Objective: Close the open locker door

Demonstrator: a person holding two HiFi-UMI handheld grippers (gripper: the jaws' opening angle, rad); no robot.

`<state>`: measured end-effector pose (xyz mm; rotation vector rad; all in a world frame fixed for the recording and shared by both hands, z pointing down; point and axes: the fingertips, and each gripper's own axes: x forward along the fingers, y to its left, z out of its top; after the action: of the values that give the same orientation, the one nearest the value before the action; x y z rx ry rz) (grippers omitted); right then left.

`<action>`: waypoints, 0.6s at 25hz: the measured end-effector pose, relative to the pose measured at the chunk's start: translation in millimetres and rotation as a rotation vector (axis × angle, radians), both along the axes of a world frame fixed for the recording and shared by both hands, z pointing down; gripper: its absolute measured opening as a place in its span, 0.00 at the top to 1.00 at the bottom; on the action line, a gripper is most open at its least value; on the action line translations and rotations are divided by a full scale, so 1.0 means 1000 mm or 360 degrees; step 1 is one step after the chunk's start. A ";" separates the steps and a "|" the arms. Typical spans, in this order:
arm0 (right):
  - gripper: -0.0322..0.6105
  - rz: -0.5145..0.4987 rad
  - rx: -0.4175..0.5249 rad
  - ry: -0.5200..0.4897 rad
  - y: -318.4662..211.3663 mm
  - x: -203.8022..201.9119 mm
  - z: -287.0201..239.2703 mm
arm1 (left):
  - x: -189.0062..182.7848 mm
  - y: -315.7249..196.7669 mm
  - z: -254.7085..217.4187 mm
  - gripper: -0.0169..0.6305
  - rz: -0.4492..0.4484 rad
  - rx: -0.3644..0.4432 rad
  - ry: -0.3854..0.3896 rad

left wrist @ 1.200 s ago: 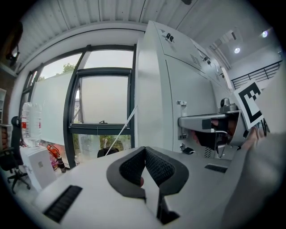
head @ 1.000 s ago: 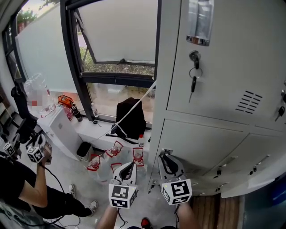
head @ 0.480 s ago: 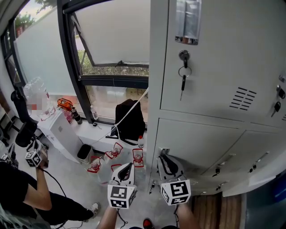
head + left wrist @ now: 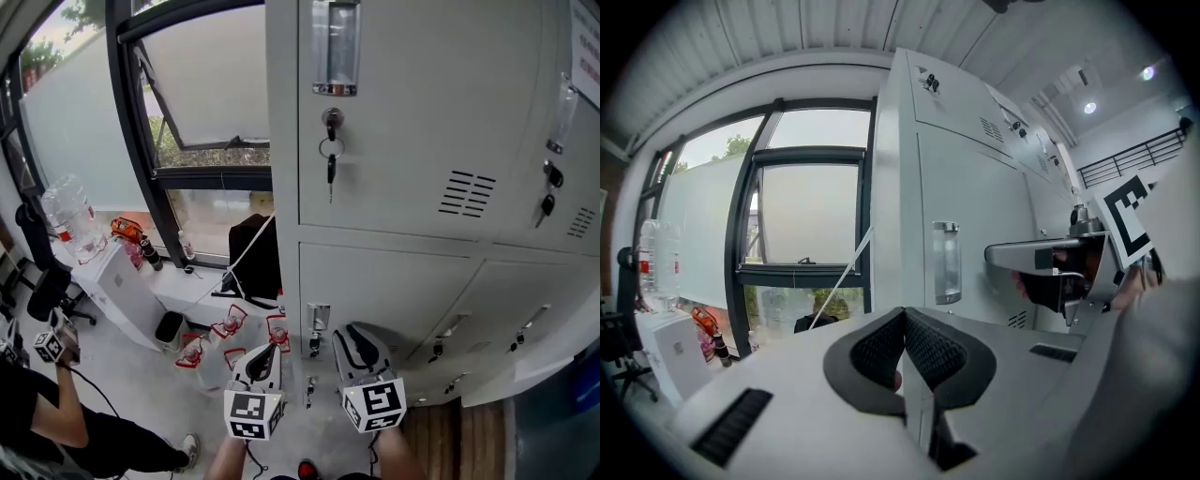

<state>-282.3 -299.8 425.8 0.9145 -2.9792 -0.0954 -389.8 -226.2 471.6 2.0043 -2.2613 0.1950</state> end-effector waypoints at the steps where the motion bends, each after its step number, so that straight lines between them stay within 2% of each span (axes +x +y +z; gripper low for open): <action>1: 0.80 0.0017 0.0009 0.0005 -0.001 0.010 -0.001 | 0.007 -0.001 -0.002 0.94 0.0013 0.0006 -0.0002; 8: 0.84 0.0153 0.0075 0.0025 -0.003 0.095 -0.004 | 0.067 -0.005 -0.017 0.94 0.0133 0.0058 -0.0035; 15: 0.89 0.0296 0.0081 0.0020 0.005 0.173 0.006 | 0.132 -0.008 -0.011 0.94 0.0252 0.0030 -0.0056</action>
<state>-109.2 -295.2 431.6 1.1862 -2.8752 -0.1729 -257.3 -233.8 460.2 2.2076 -2.1318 0.2256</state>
